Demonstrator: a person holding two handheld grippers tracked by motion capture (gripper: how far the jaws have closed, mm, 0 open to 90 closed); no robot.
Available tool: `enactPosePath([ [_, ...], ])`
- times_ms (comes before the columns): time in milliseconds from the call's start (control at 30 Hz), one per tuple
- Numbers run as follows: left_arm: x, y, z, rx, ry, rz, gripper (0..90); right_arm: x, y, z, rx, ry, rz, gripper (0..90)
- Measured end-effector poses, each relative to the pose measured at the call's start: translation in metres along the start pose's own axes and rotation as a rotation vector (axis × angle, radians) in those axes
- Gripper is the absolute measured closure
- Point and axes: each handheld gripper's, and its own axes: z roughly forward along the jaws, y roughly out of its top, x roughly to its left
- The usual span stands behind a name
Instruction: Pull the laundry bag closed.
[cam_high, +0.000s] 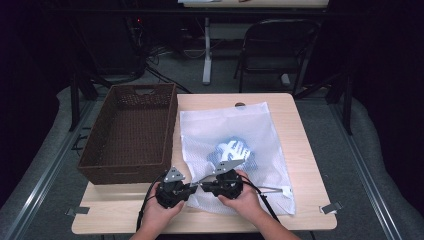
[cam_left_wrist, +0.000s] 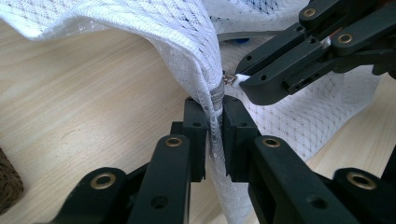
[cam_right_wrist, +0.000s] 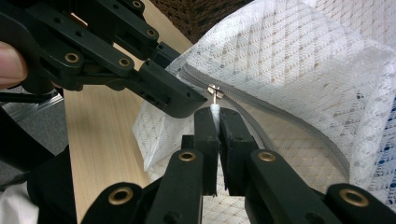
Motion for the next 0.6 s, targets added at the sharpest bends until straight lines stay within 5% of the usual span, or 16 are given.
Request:
enactPosePath([
  [600, 0.0006, 0.0002, -0.005, -0.022, -0.001, 0.0, 68.6, 0.0016, 0.0, 0.0024, 0.025, -0.005, -0.024, 86.4],
])
